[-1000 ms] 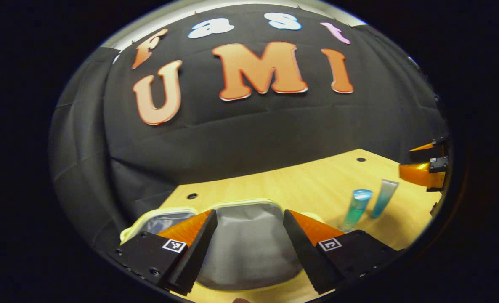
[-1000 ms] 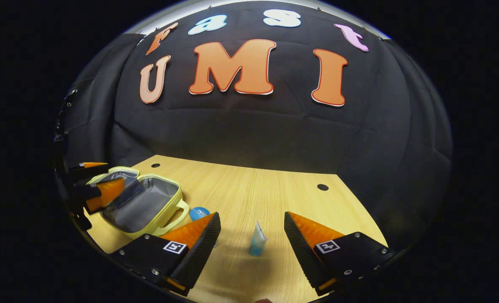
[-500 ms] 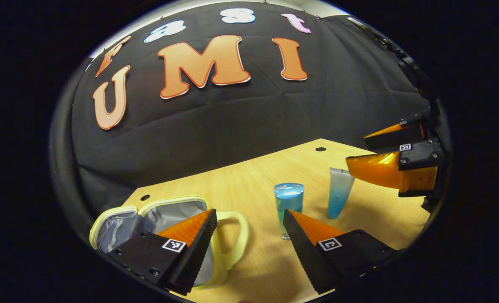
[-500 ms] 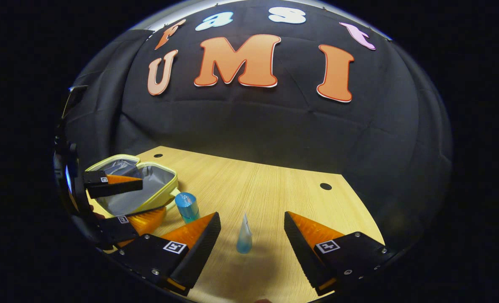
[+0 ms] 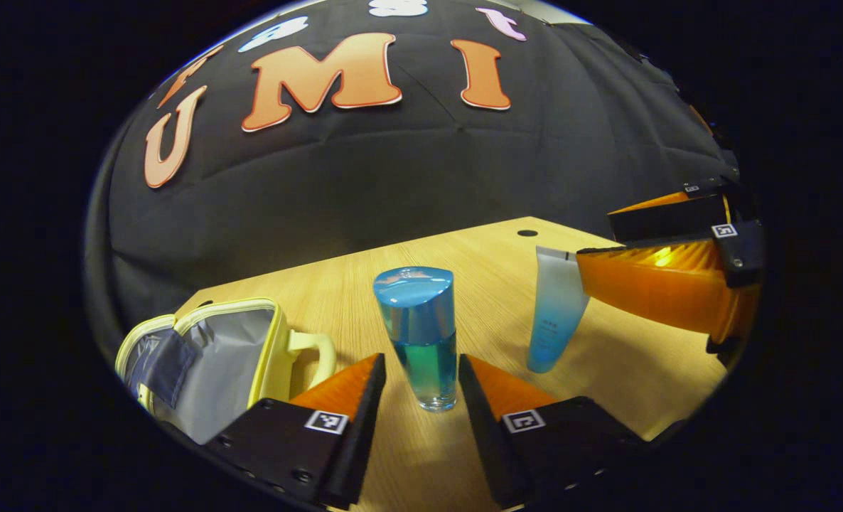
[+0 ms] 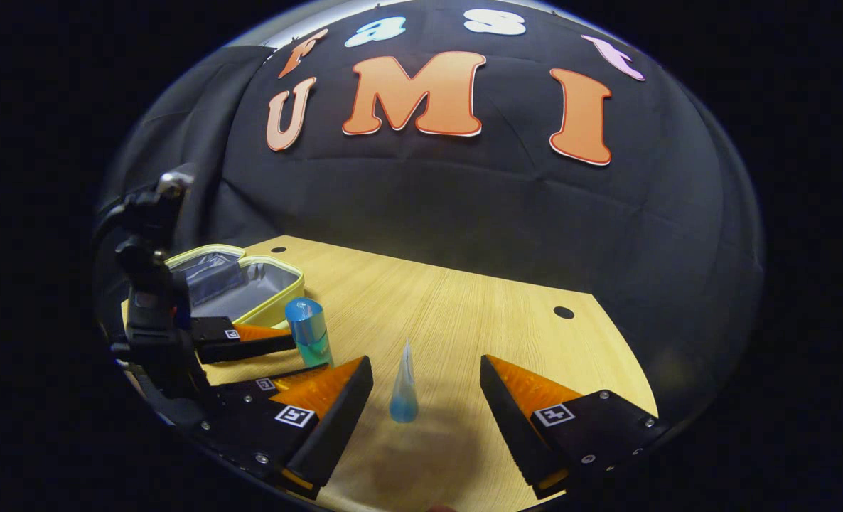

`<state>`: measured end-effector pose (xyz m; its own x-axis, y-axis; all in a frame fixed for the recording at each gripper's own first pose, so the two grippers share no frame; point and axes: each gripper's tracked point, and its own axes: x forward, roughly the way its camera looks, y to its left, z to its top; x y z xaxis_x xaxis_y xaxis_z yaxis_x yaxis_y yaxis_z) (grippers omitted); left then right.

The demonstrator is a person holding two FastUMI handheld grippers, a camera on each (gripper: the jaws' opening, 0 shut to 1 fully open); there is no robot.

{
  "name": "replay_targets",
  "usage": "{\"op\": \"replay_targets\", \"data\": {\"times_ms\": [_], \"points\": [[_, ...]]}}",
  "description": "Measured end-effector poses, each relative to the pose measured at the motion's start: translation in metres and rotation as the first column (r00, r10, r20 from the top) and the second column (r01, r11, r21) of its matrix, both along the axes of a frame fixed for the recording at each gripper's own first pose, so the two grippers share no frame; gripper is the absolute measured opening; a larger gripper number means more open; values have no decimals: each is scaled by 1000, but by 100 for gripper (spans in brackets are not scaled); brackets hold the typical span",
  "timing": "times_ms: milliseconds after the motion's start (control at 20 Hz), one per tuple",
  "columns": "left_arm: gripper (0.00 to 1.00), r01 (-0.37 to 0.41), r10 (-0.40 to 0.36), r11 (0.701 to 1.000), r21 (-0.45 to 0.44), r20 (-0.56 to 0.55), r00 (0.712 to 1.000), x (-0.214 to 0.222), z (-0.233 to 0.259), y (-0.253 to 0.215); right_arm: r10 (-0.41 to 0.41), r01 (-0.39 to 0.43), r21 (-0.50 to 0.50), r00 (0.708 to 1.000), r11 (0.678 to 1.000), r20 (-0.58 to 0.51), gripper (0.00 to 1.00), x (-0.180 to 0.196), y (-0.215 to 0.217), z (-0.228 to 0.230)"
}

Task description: First open the suitcase, pack the skin care products into it, and then close the suitcase.

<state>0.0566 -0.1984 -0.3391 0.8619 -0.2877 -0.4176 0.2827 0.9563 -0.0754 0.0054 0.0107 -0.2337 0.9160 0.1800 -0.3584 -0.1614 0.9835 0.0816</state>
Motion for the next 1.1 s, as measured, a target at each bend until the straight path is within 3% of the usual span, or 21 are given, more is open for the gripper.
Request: {"op": "replay_targets", "data": {"times_ms": [50,150,200,400,700,800,850,900,950,1000,1050,1100], "points": [[61,9,-9,1000,-2,-14,1000,3,-7,-5,0,0,2,1000,1000,-1,96,1,0,-4],[61,7,-8,1000,-26,-43,999,8,-17,-9,5,-5,3,1000,1000,-10,96,1,-1,-12],[47,-4,1,999,-54,-48,999,11,-20,-10,15,-15,8,1000,1000,-17,96,1,2,-17],[43,-34,26,994,-99,-81,996,3,-11,0,57,-57,8,997,998,-42,96,4,14,-39],[43,-100,97,985,-139,-27,995,6,34,29,87,-86,20,992,996,-87,96,18,34,-64],[43,-120,121,982,-145,-6,993,9,52,41,85,-81,44,991,996,-106,87,23,38,-69],[43,-132,134,981,-144,0,991,8,57,49,93,-87,47,988,995,-123,68,23,41,-73],[43,-143,145,979,-143,3,989,8,62,56,93,-89,33,986,995,-138,67,22,41,-77],[43,-156,158,977,-143,2,988,8,65,63,85,-83,22,989,996,-125,49,22,39,-74],[43,-167,169,976,-140,2,986,6,69,71,106,-103,28,986,994,-130,39,24,44,-75],[43,-179,181,974,-135,4,983,5,73,80,119,-115,35,984,993,-135,33,22,47,-71],[43,-189,192,974,-126,9,981,5,77,88,121,-116,45,984,992,-132,36,19,48,-63]]}}
